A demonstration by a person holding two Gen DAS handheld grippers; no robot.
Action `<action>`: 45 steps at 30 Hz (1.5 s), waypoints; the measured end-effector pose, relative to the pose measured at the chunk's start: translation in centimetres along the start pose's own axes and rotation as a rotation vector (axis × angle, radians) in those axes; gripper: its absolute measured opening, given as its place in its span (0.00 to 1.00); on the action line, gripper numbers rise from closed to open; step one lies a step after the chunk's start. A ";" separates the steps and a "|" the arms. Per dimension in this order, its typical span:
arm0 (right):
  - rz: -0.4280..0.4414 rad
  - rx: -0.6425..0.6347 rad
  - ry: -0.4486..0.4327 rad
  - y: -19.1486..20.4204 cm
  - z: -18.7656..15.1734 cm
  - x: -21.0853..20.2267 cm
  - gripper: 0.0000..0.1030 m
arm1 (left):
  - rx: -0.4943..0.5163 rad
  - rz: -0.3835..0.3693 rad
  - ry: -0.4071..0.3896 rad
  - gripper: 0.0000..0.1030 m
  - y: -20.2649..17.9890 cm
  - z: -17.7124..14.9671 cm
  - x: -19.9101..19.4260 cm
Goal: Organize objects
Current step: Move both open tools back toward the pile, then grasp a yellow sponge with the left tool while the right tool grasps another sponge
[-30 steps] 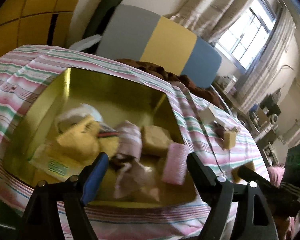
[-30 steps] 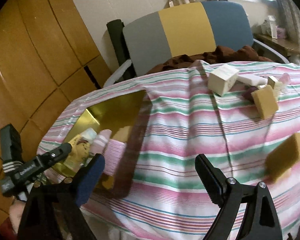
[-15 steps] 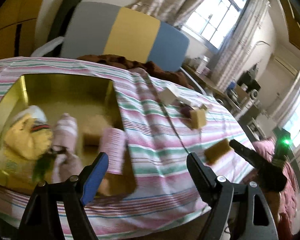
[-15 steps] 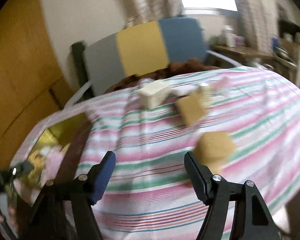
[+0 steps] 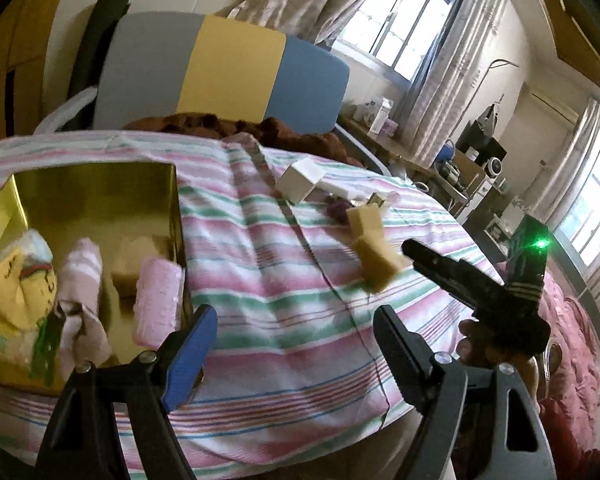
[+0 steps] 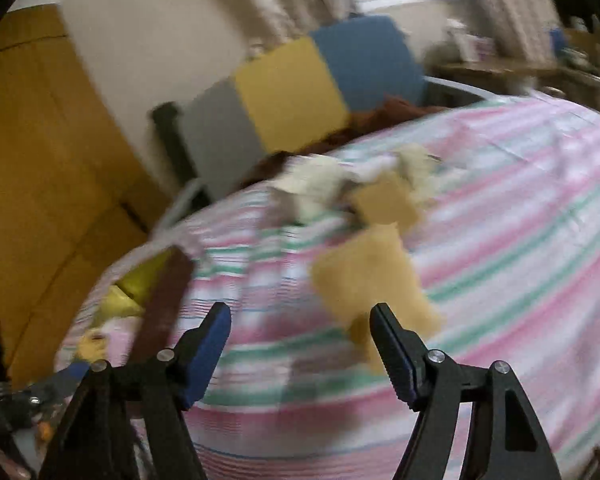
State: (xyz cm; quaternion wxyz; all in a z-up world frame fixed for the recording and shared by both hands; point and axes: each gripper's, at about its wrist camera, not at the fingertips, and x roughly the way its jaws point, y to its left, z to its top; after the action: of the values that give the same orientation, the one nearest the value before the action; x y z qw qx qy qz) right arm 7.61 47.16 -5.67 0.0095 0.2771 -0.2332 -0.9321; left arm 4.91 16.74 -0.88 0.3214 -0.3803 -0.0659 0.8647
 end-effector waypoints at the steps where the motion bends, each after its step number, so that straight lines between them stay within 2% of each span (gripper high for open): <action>1: 0.008 0.012 -0.031 0.0 0.3 -0.4 0.71 | 0.005 -0.001 -0.004 0.79 -0.2 0.2 0.0; 3: -0.018 0.031 -0.084 -0.5 0.6 -1.3 0.72 | 0.011 -0.012 -0.006 0.79 -0.7 0.5 0.2; 6: -0.142 0.041 -0.134 -2.3 1.2 -2.6 0.77 | 0.027 -0.039 0.022 0.80 -2.2 1.0 1.9; 10: -0.232 0.081 -0.085 -5.4 1.7 -3.3 0.78 | 0.044 -0.076 0.078 0.80 -4.4 1.4 5.1; 15: -0.318 0.044 -0.018 -7.6 2.7 -3.8 0.79 | 0.084 -0.127 0.142 0.81 -7.5 1.6 10.4; 17: -0.330 0.044 -0.002 -8.4 3.2 -3.6 0.80 | 0.136 -0.107 0.166 0.84 -8.8 1.8 12.9; 19: -0.337 0.034 0.033 -9.3 3.9 -3.4 0.82 | 0.189 -0.100 0.157 0.88 -9.6 2.0 14.5; 21: -0.360 0.009 0.044 -10.0 4.7 -3.2 0.83 | 0.222 -0.084 0.175 0.88 -10.1 2.2 16.5; 25: -0.386 -0.011 0.048 -11.8 5.5 -2.7 0.84 | 0.222 -0.094 0.212 0.88 -10.4 3.1 20.6; 28: -0.360 0.022 0.050 -12.9 5.4 -2.2 0.84 | 0.215 -0.117 0.224 0.88 -10.3 3.7 22.5; 30: -0.360 0.047 0.064 -13.6 5.0 -1.9 0.84 | 0.228 -0.095 0.233 0.88 -10.2 3.9 23.8; 35: -0.315 0.111 0.064 -14.2 5.0 -1.7 0.84 | 0.279 -0.134 0.210 0.86 -10.7 3.8 24.9; 38: -0.313 0.100 0.074 -14.0 4.9 -1.2 0.84 | 0.309 -0.151 0.220 0.78 -11.2 3.4 25.2; 43: -0.316 0.069 0.105 -13.4 4.2 -0.2 0.84 | 0.238 -0.212 0.192 0.74 -9.4 3.5 24.5; 45: -0.323 0.042 0.114 -13.0 3.9 0.2 0.84 | 0.213 -0.194 0.167 0.73 -8.4 3.5 23.9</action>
State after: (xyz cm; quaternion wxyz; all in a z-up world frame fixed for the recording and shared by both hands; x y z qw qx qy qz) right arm 6.88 60.40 -8.67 -0.1331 0.3634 -0.2039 -0.8992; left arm -5.31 38.26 -10.13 0.4464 -0.4066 0.0167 0.7970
